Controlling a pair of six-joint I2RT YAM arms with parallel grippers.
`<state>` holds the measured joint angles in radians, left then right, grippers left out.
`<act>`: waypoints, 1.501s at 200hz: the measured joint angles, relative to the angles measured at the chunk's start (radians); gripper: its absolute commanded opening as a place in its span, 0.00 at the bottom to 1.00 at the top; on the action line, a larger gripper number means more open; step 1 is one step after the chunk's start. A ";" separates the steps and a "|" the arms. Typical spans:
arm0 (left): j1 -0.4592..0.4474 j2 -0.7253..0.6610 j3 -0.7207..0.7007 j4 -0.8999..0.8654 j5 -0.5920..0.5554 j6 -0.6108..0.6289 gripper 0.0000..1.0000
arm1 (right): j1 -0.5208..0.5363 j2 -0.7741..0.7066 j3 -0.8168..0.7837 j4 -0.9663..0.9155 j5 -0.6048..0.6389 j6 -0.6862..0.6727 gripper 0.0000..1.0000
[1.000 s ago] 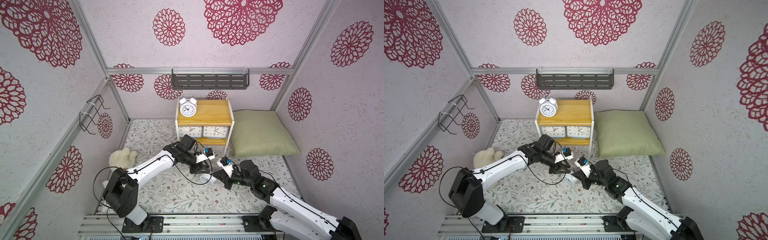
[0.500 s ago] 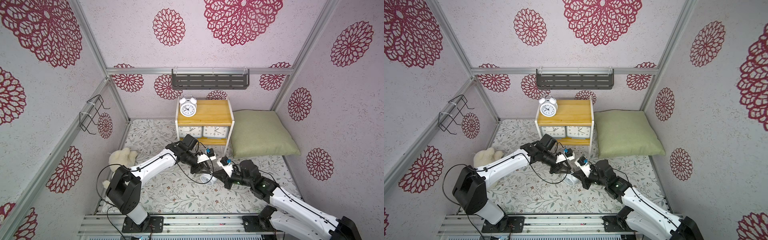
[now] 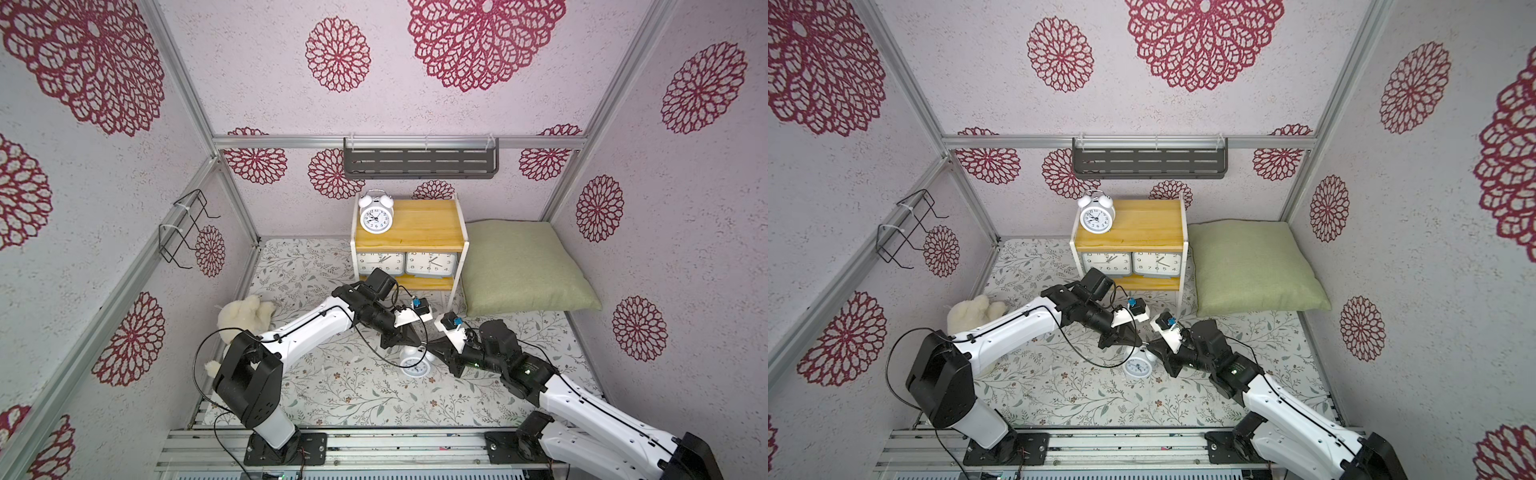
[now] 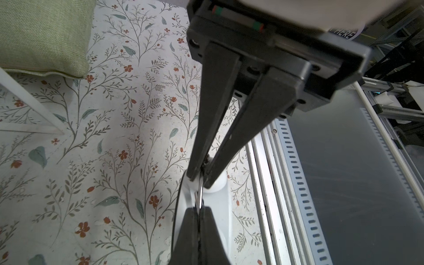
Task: Place the alarm clocks on the shelf by style
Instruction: Pick up the alarm from the center of the board.
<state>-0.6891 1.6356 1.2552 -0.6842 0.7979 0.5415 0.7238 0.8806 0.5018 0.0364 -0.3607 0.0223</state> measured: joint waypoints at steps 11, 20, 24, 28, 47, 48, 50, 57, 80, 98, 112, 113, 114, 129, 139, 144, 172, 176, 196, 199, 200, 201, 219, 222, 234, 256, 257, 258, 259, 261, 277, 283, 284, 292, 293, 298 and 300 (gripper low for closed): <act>0.000 -0.002 0.000 0.003 -0.011 -0.010 0.00 | 0.000 -0.007 0.000 0.022 0.009 0.005 0.55; 0.000 -0.007 -0.002 0.009 -0.021 -0.019 0.00 | 0.000 -0.018 0.000 0.037 0.011 0.015 0.64; 0.000 -0.011 -0.002 0.011 -0.023 -0.023 0.00 | 0.000 -0.023 -0.001 0.049 0.014 0.007 0.67; 0.000 -0.018 -0.005 0.015 -0.026 -0.027 0.00 | 0.000 -0.029 -0.001 0.056 0.014 0.010 0.70; 0.001 -0.070 -0.025 0.041 -0.029 -0.043 0.00 | 0.000 -0.057 -0.003 0.089 0.009 0.022 0.77; 0.001 -0.073 -0.026 0.043 -0.029 -0.044 0.00 | 0.000 -0.058 -0.003 0.091 0.008 0.020 0.78; 0.001 -0.080 -0.029 0.045 -0.029 -0.045 0.00 | 0.000 -0.060 -0.003 0.095 0.008 0.019 0.78; 0.001 -0.106 -0.038 0.059 -0.027 -0.049 0.00 | 0.000 -0.066 -0.003 0.107 0.005 0.023 0.80; 0.008 -0.183 -0.061 0.098 -0.016 -0.060 0.00 | -0.003 -0.071 -0.005 0.127 -0.003 0.028 0.83; 0.014 -0.212 -0.062 0.116 -0.007 -0.064 0.00 | -0.013 -0.073 -0.014 0.138 -0.009 0.031 0.82; 0.020 -0.222 -0.062 0.119 -0.002 -0.064 0.00 | -0.026 -0.080 -0.027 0.152 -0.015 0.033 0.81; 0.020 -0.222 -0.062 0.119 -0.001 -0.064 0.00 | -0.028 -0.082 -0.028 0.153 -0.015 0.033 0.81; 0.021 -0.222 -0.062 0.119 -0.001 -0.064 0.00 | -0.029 -0.082 -0.029 0.154 -0.016 0.033 0.81; 0.029 -0.222 -0.062 0.117 0.008 -0.064 0.00 | -0.042 -0.093 -0.039 0.161 -0.032 0.032 0.79; 0.034 -0.223 -0.061 0.113 0.019 -0.063 0.00 | -0.048 -0.094 -0.039 0.162 -0.045 0.030 0.77; 0.036 -0.224 -0.061 0.111 0.025 -0.062 0.00 | -0.049 -0.093 -0.039 0.163 -0.056 0.031 0.77; 0.043 -0.233 -0.060 0.087 0.048 -0.059 0.00 | -0.050 -0.081 -0.039 0.179 -0.113 0.027 0.76; 0.044 -0.235 -0.059 0.083 0.050 -0.059 0.00 | -0.050 -0.078 -0.039 0.183 -0.120 0.026 0.76; 0.048 -0.235 -0.052 0.063 0.060 -0.060 0.00 | -0.052 -0.067 -0.039 0.197 -0.149 0.022 0.79; 0.049 -0.235 -0.051 0.060 0.061 -0.060 0.00 | -0.052 -0.066 -0.039 0.198 -0.151 0.022 0.79; 0.050 -0.235 -0.051 0.059 0.061 -0.060 0.00 | -0.053 -0.066 -0.039 0.198 -0.151 0.022 0.80; 0.050 -0.235 -0.050 0.057 0.062 -0.060 0.00 | -0.053 -0.065 -0.039 0.200 -0.152 0.022 0.80; 0.055 -0.235 -0.042 0.043 0.067 -0.061 0.00 | -0.054 -0.063 -0.039 0.207 -0.163 0.021 0.81; 0.056 -0.235 -0.042 0.042 0.069 -0.061 0.00 | -0.055 -0.063 -0.039 0.208 -0.165 0.021 0.81; 0.061 -0.235 -0.039 0.041 0.072 -0.061 0.00 | -0.055 -0.063 -0.039 0.201 -0.176 0.018 0.82; 0.071 -0.238 -0.024 0.043 0.076 -0.060 0.00 | -0.055 -0.061 -0.039 0.184 -0.191 0.010 0.83; 0.071 -0.238 -0.024 0.043 0.076 -0.060 0.00 | -0.055 -0.061 -0.039 0.184 -0.191 0.010 0.83; 0.071 -0.238 -0.023 0.043 0.076 -0.060 0.00 | -0.055 -0.061 -0.039 0.183 -0.191 0.010 0.83; 0.072 -0.239 -0.023 0.043 0.076 -0.060 0.00 | -0.055 -0.061 -0.039 0.183 -0.192 0.010 0.83; 0.072 -0.240 -0.022 0.043 0.076 -0.060 0.00 | -0.055 -0.061 -0.039 0.183 -0.193 0.010 0.83; 0.075 -0.244 -0.020 0.042 0.076 -0.060 0.00 | -0.055 -0.061 -0.039 0.182 -0.195 0.003 0.82; 0.076 -0.244 -0.019 0.042 0.079 -0.060 0.00 | -0.055 -0.061 -0.039 0.182 -0.194 0.001 0.82; 0.076 -0.244 -0.019 0.042 0.079 -0.060 0.00 | -0.055 -0.061 -0.039 0.182 -0.194 0.000 0.82; 0.077 -0.245 -0.018 0.040 0.084 -0.060 0.00 | -0.055 -0.060 -0.039 0.181 -0.194 -0.004 0.81; 0.077 -0.245 -0.018 0.040 0.085 -0.060 0.00 | -0.055 -0.060 -0.039 0.181 -0.194 -0.005 0.80; 0.077 -0.244 -0.017 0.038 0.088 -0.060 0.00 | -0.055 -0.058 -0.039 0.180 -0.194 -0.005 0.79; 0.077 -0.244 -0.016 0.037 0.090 -0.059 0.00 | -0.055 -0.056 -0.039 0.180 -0.194 -0.006 0.79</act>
<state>-0.6121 1.3914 1.2392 -0.6476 0.8879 0.4828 0.6693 0.8242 0.4625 0.2169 -0.5549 0.0166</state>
